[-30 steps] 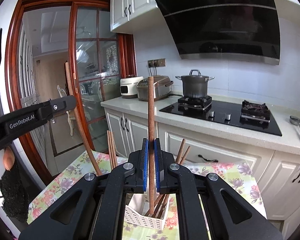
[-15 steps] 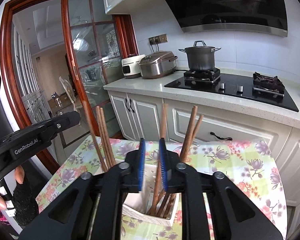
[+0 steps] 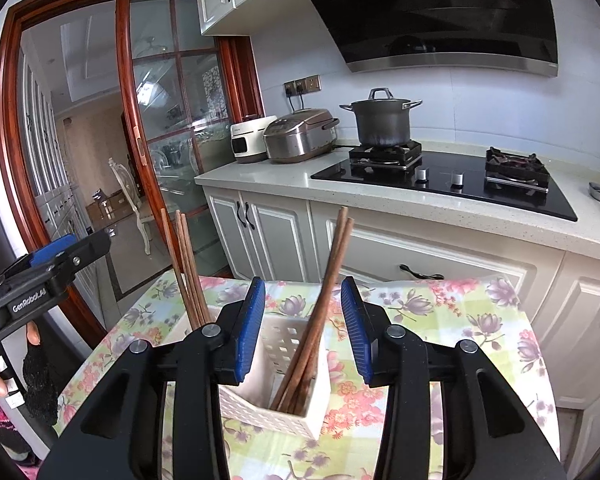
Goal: Organize utensils
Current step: 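Lower the chopstick into the caddy and open the right gripper, then lower the right gripper onto a white spoon and close on it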
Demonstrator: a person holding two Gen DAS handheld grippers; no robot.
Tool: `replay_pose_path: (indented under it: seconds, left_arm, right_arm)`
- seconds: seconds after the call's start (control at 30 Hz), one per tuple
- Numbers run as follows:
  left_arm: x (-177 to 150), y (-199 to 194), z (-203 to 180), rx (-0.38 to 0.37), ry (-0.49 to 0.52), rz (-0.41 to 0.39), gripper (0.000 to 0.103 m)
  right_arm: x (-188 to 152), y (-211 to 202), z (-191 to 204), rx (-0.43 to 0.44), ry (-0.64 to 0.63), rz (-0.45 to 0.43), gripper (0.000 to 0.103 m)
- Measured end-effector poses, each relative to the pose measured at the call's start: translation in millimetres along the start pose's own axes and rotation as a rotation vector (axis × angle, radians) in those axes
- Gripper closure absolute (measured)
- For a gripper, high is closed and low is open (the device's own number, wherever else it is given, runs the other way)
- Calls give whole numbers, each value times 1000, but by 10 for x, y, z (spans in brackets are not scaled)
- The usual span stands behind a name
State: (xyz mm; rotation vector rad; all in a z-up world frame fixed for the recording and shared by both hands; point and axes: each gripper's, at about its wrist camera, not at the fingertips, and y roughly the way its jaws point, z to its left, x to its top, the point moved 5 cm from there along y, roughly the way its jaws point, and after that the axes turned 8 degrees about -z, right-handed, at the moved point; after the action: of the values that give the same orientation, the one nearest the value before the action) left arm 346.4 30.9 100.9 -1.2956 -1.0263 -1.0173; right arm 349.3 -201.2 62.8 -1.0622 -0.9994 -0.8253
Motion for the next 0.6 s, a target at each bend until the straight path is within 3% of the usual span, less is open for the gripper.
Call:
replay_pose_path:
  seconds: [0.13,0.37,0.6]
  left_arm:
    - [-119,-230,49,29,35,-32,5]
    - [-453,-603,57,14,66,-3,5]
    - [-885,-856,1,-3,46,42,5]
  right_arm:
    - [-99,-202,-32,-37,-21,-1,55]
    - [-440,-615,-55,-97,-54,6,41]
    - [-930,-915,-95,-146,-49,42,38]
